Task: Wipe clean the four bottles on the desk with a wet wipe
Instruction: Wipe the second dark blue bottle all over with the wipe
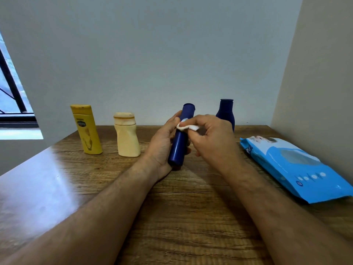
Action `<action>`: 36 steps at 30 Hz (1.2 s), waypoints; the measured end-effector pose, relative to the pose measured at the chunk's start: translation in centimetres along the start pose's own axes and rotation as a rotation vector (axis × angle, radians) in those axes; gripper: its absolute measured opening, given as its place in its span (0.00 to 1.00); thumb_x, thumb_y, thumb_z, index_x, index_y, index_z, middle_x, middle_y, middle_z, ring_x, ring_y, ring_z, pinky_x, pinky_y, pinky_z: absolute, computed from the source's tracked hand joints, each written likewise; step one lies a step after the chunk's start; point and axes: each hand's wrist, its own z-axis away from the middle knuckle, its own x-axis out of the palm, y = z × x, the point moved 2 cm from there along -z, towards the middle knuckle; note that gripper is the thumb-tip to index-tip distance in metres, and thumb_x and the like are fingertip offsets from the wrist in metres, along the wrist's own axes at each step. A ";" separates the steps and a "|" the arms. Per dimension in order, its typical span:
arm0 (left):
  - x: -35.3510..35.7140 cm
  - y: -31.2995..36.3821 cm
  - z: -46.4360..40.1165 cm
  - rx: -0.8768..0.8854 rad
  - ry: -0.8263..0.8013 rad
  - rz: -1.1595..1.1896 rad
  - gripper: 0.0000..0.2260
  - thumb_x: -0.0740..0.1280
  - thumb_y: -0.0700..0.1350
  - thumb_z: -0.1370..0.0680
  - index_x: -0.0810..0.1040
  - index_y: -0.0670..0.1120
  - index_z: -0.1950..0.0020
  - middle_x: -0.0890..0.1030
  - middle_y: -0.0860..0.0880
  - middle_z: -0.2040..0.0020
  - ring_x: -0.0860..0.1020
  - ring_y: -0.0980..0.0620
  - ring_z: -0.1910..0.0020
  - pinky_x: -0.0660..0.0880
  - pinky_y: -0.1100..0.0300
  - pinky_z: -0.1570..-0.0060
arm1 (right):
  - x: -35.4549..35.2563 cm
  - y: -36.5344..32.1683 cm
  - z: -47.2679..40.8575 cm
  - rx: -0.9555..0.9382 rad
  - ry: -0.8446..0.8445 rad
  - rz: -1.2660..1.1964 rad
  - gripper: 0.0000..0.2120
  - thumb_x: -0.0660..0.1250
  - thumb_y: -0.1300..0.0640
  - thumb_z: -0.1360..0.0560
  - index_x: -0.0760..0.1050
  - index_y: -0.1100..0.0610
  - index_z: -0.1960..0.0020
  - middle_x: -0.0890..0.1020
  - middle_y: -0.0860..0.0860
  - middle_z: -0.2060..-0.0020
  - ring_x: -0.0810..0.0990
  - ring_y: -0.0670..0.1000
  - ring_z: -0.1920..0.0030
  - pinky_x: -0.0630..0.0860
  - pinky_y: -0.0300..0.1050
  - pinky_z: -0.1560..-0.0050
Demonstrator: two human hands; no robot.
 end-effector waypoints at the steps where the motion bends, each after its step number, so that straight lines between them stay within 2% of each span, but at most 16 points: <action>1: 0.1 0.0 0.1 -0.012 -0.003 0.006 0.14 0.63 0.56 0.18 0.82 0.56 0.37 0.85 0.47 0.43 0.78 0.47 0.47 0.76 0.53 0.50 | -0.1 0.0 0.0 0.002 0.016 0.000 0.09 0.70 0.58 0.24 0.83 0.45 0.48 0.80 0.43 0.54 0.80 0.43 0.61 0.79 0.36 0.62; 3: 0.3 0.0 0.2 -0.034 -0.004 0.059 0.16 0.60 0.57 0.17 0.82 0.55 0.36 0.85 0.47 0.45 0.79 0.47 0.48 0.75 0.52 0.48 | -0.3 -0.1 0.1 -0.022 -0.031 0.011 0.09 0.71 0.58 0.25 0.83 0.47 0.48 0.80 0.43 0.55 0.80 0.42 0.61 0.77 0.33 0.62; 6: 0.2 0.2 0.2 -0.020 -0.005 0.108 0.15 0.61 0.55 0.17 0.83 0.53 0.37 0.84 0.44 0.48 0.81 0.47 0.51 0.78 0.51 0.48 | -0.2 -0.3 0.6 -0.096 -0.257 0.035 0.08 0.72 0.61 0.28 0.84 0.50 0.52 0.82 0.41 0.61 0.80 0.40 0.63 0.73 0.30 0.64; 8: -0.1 0.3 0.0 0.000 -0.010 0.079 0.15 0.60 0.52 0.16 0.81 0.53 0.35 0.83 0.44 0.45 0.81 0.47 0.50 0.79 0.50 0.46 | 0.2 -0.3 0.8 -0.106 -0.330 0.028 0.07 0.73 0.61 0.28 0.85 0.51 0.54 0.83 0.42 0.63 0.80 0.42 0.65 0.73 0.31 0.65; 12: 0.1 0.4 0.4 0.013 -0.059 0.043 0.16 0.57 0.51 0.16 0.79 0.53 0.33 0.84 0.45 0.42 0.82 0.48 0.51 0.79 0.53 0.53 | 0.1 0.0 0.4 -0.061 -0.152 -0.005 0.08 0.72 0.60 0.27 0.84 0.49 0.52 0.83 0.43 0.58 0.80 0.42 0.63 0.75 0.33 0.64; 14: 0.1 0.3 0.5 0.075 -0.073 -0.084 0.17 0.59 0.50 0.18 0.79 0.54 0.32 0.83 0.44 0.41 0.79 0.48 0.54 0.76 0.54 0.58 | -0.4 0.1 0.1 -0.020 -0.026 -0.027 0.08 0.71 0.59 0.25 0.83 0.48 0.48 0.82 0.43 0.54 0.80 0.39 0.62 0.75 0.30 0.65; 16: 0.2 0.4 0.8 0.154 -0.110 -0.217 0.24 0.62 0.46 0.26 0.77 0.55 0.30 0.79 0.40 0.40 0.77 0.45 0.55 0.75 0.52 0.60 | -0.7 0.2 -0.2 -0.009 0.105 -0.002 0.09 0.69 0.57 0.24 0.82 0.48 0.46 0.81 0.43 0.54 0.80 0.39 0.62 0.75 0.30 0.66; 19: 0.4 0.5 1.0 0.226 -0.153 -0.376 0.34 0.64 0.39 0.34 0.74 0.60 0.29 0.75 0.38 0.42 0.73 0.43 0.54 0.74 0.51 0.59 | -1.3 0.4 -0.6 -0.015 0.233 0.049 0.09 0.68 0.56 0.23 0.82 0.48 0.45 0.83 0.44 0.56 0.81 0.44 0.62 0.80 0.41 0.62; 20: 0.4 0.6 1.0 0.249 -0.142 -0.407 0.35 0.66 0.38 0.35 0.74 0.60 0.29 0.75 0.39 0.44 0.73 0.43 0.55 0.75 0.51 0.59 | -1.6 0.5 -0.6 -0.021 0.225 0.045 0.09 0.69 0.57 0.24 0.82 0.49 0.46 0.83 0.44 0.56 0.81 0.44 0.62 0.80 0.41 0.62; 22: 0.5 0.8 1.1 0.288 -0.103 -0.439 0.37 0.68 0.34 0.35 0.74 0.60 0.28 0.76 0.40 0.48 0.73 0.44 0.55 0.75 0.51 0.56 | -1.9 0.5 -0.5 -0.061 0.138 0.037 0.09 0.71 0.60 0.26 0.84 0.50 0.49 0.84 0.44 0.56 0.80 0.41 0.61 0.75 0.32 0.62; 24: 0.4 0.9 1.3 0.334 -0.062 -0.462 0.38 0.71 0.30 0.33 0.73 0.58 0.27 0.78 0.38 0.46 0.78 0.44 0.53 0.78 0.52 0.50 | -1.9 0.4 -0.1 -0.121 -0.001 0.056 0.10 0.72 0.63 0.29 0.84 0.51 0.51 0.82 0.44 0.57 0.79 0.38 0.60 0.72 0.27 0.62; 26: 0.4 1.0 1.4 0.378 -0.031 -0.502 0.39 0.72 0.25 0.32 0.73 0.56 0.27 0.79 0.42 0.44 0.81 0.50 0.51 0.80 0.56 0.49 | -1.4 0.3 0.2 -0.163 -0.079 0.104 0.11 0.71 0.64 0.30 0.85 0.51 0.53 0.82 0.44 0.58 0.79 0.38 0.59 0.73 0.27 0.60; 28: 0.4 1.1 1.3 0.403 -0.015 -0.526 0.39 0.72 0.25 0.32 0.73 0.55 0.27 0.79 0.44 0.44 0.81 0.53 0.52 0.80 0.58 0.50 | -1.1 0.3 0.1 -0.173 -0.056 0.124 0.11 0.71 0.63 0.30 0.84 0.51 0.52 0.82 0.45 0.57 0.79 0.39 0.58 0.74 0.28 0.58; 30: 0.4 1.3 1.4 0.391 -0.002 -0.511 0.39 0.72 0.25 0.32 0.73 0.57 0.27 0.78 0.44 0.43 0.80 0.52 0.51 0.81 0.58 0.50 | -1.2 0.2 -0.1 -0.177 0.048 0.131 0.11 0.70 0.62 0.27 0.83 0.50 0.49 0.82 0.44 0.55 0.79 0.39 0.57 0.74 0.29 0.58; 33: 0.7 1.2 1.8 0.377 -0.022 -0.560 0.40 0.72 0.26 0.32 0.73 0.60 0.28 0.75 0.47 0.41 0.78 0.54 0.49 0.80 0.62 0.54 | -1.7 0.5 -0.5 -0.105 0.218 0.083 0.10 0.68 0.59 0.24 0.82 0.50 0.46 0.82 0.45 0.53 0.80 0.43 0.54 0.81 0.41 0.56; 36: 0.9 1.0 2.1 0.375 -0.045 -0.554 0.40 0.73 0.28 0.32 0.73 0.60 0.28 0.75 0.45 0.41 0.79 0.57 0.51 0.81 0.60 0.54 | -2.0 0.6 -0.4 -0.077 0.222 0.071 0.09 0.70 0.60 0.26 0.83 0.51 0.47 0.83 0.46 0.54 0.81 0.45 0.58 0.82 0.46 0.60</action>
